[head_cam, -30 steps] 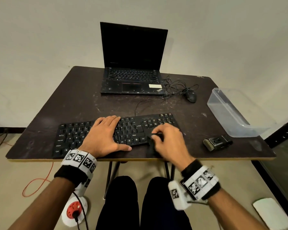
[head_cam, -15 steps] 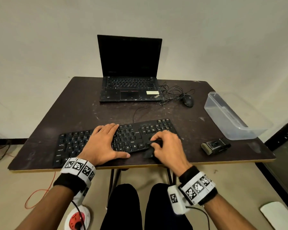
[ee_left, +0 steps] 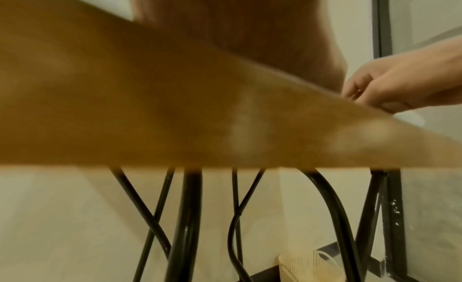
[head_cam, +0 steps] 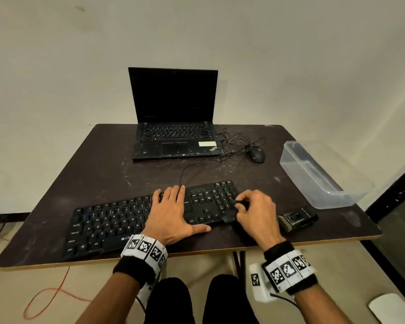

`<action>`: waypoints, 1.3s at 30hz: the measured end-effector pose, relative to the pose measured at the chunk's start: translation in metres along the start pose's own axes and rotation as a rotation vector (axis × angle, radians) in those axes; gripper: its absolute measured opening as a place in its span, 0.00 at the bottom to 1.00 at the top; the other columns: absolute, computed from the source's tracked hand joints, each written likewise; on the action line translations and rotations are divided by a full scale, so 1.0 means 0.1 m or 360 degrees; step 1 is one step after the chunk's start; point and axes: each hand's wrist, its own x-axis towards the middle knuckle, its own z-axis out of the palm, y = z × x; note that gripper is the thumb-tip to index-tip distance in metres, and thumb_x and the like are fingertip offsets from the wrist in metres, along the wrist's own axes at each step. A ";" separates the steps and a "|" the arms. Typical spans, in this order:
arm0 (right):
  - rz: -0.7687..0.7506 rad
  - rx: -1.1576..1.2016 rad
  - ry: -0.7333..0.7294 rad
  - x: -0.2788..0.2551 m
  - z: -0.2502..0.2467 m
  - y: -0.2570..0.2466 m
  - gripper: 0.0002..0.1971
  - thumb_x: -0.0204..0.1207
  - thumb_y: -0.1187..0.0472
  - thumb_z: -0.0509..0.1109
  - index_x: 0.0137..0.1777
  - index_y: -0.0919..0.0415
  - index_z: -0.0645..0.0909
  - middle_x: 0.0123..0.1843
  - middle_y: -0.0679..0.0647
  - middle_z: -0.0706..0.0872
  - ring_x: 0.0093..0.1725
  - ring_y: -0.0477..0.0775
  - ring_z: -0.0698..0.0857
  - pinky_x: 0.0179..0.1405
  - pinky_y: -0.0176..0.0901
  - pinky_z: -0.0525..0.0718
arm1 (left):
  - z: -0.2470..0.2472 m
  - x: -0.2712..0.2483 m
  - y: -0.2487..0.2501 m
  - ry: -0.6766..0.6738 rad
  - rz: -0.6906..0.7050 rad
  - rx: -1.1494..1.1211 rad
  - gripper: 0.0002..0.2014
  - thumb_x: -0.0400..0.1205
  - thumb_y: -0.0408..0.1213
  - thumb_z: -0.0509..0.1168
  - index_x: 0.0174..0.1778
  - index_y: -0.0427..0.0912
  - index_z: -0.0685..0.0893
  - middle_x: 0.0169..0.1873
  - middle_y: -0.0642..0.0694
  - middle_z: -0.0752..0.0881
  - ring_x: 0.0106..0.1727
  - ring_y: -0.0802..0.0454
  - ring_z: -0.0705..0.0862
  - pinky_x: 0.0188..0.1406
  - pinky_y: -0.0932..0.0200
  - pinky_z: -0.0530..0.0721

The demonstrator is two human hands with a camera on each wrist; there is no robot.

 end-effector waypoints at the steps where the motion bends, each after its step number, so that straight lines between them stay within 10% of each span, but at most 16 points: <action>1: -0.0003 -0.0002 0.0007 0.00 0.00 0.00 0.07 0.80 0.59 0.80 0.52 0.46 0.89 0.58 0.48 0.90 0.60 0.53 0.90 0.62 0.46 0.85 | 0.01 -0.01 0.00 0.0013 0.0001 0.0014 0.73 0.60 0.94 0.43 0.92 0.40 0.53 0.90 0.44 0.60 0.90 0.46 0.57 0.90 0.37 0.46; 39: -0.0101 -0.0037 -0.0015 -0.01 0.02 0.03 0.06 0.79 0.62 0.80 0.49 0.48 0.89 0.55 0.50 0.91 0.58 0.57 0.91 0.61 0.51 0.86 | -0.03 -0.09 -0.09 0.0027 0.0045 0.0072 0.72 0.61 0.94 0.41 0.93 0.41 0.53 0.91 0.46 0.59 0.91 0.47 0.56 0.90 0.38 0.47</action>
